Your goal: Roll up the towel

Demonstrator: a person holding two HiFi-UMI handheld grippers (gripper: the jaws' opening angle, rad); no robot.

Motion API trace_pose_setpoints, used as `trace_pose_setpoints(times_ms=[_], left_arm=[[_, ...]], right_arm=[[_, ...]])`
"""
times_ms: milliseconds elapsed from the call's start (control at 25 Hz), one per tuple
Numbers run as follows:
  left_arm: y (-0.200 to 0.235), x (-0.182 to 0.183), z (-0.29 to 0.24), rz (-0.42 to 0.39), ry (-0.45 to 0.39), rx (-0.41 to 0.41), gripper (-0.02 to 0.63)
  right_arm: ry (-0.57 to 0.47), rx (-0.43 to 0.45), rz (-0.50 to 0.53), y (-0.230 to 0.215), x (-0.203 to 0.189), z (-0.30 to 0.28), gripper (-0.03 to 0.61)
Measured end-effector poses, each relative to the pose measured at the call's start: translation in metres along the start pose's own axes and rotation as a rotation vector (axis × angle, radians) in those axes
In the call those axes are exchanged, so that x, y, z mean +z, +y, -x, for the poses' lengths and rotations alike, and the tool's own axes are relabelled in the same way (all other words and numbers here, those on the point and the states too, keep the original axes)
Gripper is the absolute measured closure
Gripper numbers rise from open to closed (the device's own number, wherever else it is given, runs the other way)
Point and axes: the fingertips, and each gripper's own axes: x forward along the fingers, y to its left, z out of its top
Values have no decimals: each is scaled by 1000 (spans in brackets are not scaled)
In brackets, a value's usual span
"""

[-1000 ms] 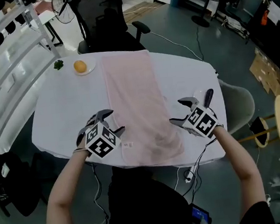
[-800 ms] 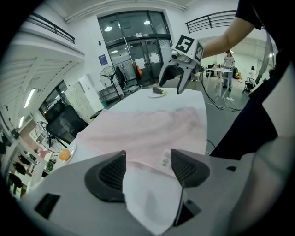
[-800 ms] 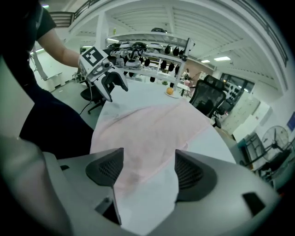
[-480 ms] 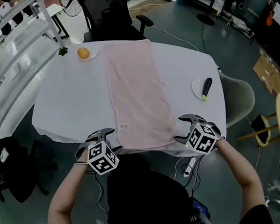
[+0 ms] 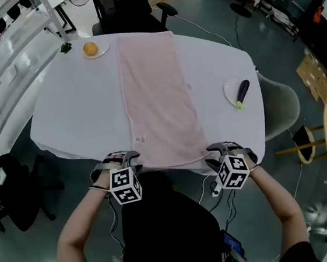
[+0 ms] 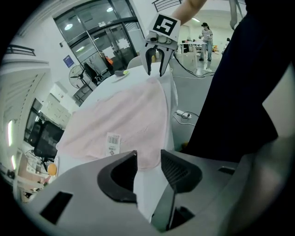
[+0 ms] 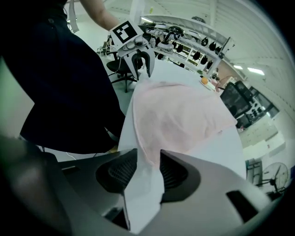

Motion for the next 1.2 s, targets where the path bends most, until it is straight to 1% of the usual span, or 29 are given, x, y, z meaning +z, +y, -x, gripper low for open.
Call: trace_pose_setpoints(times_ms=[120,280,400,600,760,880,1040,1200], left_arm=[[2,0,-7,-12,5,-19,474],[-5,-2,-14,-32,25,-56,533],[-8,-2,-15,-7,45,-64,575],[-14,-7,-5,93,65,-111,584],[-20,-16,4,140,70,-140,584],[-21,-17,10,175,60,-166,584],[-4,-8,26,209,23,-198,584],[21,1,43,237,-24,-220,584]], right_arm=[[9,23,17,3,4,-11,449],[44,72,31,8,3,-20,498],[68,107,57,13,-1,-23,529],[70,128,88,14,0,-19,554],[53,163,83,15,5,-15,556],[37,173,71,12,13,-11,556],[17,182,20,-5,20,2,555],[-27,160,-65,-39,32,20,555]])
